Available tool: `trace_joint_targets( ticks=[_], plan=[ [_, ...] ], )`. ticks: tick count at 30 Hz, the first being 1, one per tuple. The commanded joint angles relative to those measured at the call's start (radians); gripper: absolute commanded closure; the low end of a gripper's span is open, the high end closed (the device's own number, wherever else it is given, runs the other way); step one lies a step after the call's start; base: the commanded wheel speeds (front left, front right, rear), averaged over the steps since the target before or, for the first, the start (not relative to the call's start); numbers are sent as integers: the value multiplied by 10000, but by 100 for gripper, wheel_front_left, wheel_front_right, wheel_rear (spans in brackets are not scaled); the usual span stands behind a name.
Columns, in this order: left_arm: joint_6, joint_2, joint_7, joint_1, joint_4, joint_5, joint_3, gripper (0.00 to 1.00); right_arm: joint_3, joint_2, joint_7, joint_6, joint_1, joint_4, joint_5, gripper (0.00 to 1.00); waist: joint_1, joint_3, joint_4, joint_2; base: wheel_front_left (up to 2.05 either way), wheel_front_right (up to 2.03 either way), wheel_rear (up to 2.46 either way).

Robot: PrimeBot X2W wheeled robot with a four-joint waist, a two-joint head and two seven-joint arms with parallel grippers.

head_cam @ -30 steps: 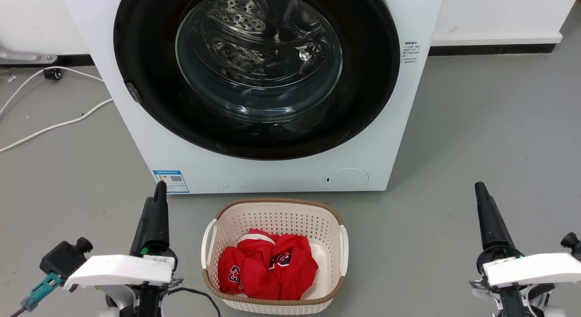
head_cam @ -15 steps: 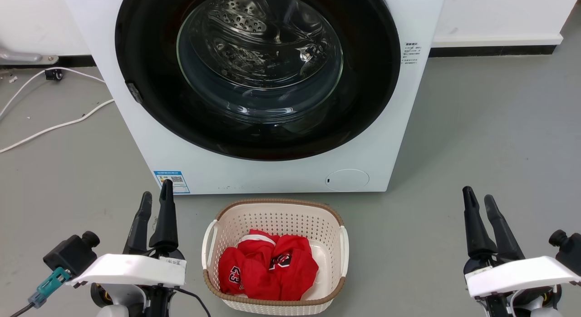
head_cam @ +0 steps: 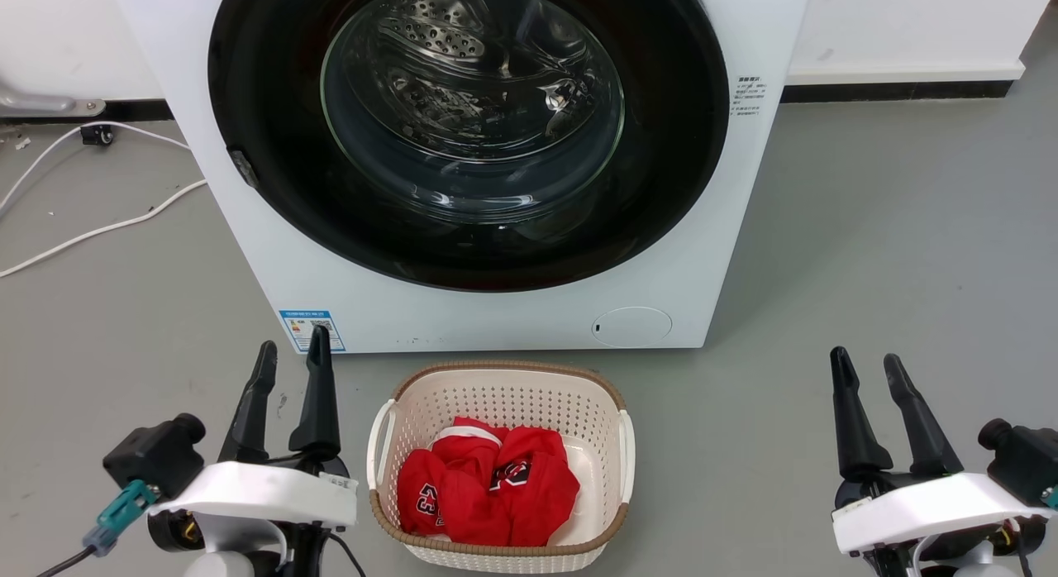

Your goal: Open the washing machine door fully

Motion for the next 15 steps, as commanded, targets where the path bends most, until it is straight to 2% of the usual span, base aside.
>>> trace_joint_targets(
  ticks=[1, 15],
  plan=[
    [23, 15, -100, 5, -80, 356, -43, 0, -16, 15, -39, 16, -25, -158, -317, 0, 0, -1, 1, 0, 0, 0, 0],
    [199, 44, -436, 62, 1, 2095, -167, 0, -63, 33, -34, 18, 99, -453, -1916, 0, 0, -16, 37, 0, 0, 0, 0]
  ],
)
